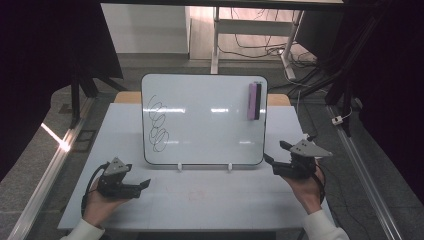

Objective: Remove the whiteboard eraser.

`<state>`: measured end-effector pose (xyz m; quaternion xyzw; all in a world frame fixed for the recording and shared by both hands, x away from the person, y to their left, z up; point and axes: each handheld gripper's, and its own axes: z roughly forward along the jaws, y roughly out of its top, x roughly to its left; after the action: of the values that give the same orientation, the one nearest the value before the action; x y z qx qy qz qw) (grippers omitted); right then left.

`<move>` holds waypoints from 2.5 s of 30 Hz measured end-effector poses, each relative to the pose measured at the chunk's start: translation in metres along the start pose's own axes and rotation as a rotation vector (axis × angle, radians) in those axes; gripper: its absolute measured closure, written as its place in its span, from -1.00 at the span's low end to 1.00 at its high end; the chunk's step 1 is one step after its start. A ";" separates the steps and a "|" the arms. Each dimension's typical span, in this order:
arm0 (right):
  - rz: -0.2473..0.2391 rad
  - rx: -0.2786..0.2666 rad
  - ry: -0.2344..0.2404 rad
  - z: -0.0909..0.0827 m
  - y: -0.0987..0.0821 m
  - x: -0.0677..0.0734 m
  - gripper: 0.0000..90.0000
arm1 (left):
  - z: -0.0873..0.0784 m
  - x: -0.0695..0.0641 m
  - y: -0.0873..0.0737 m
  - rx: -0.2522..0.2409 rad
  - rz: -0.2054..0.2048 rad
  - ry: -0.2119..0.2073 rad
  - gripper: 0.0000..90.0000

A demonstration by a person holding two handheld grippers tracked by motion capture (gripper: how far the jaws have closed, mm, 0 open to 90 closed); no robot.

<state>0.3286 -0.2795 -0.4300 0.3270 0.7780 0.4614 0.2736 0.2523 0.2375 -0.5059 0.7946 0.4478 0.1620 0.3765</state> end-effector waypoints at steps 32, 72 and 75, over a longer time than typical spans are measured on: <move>0.080 0.039 -0.126 0.073 0.102 -0.002 -0.10 | 0.004 0.004 -0.003 0.022 0.004 0.007 -0.72; 0.041 -0.075 -0.073 0.032 0.072 0.030 0.40 | 0.005 0.006 -0.004 0.027 -0.009 0.019 -0.72; 0.043 -0.065 -0.030 0.031 0.063 0.038 0.40 | 0.005 0.006 -0.004 0.024 -0.017 0.015 -0.72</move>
<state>0.3431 -0.2110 -0.3914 0.3415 0.7512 0.4873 0.2856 0.2557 0.2415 -0.5125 0.7939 0.4593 0.1595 0.3651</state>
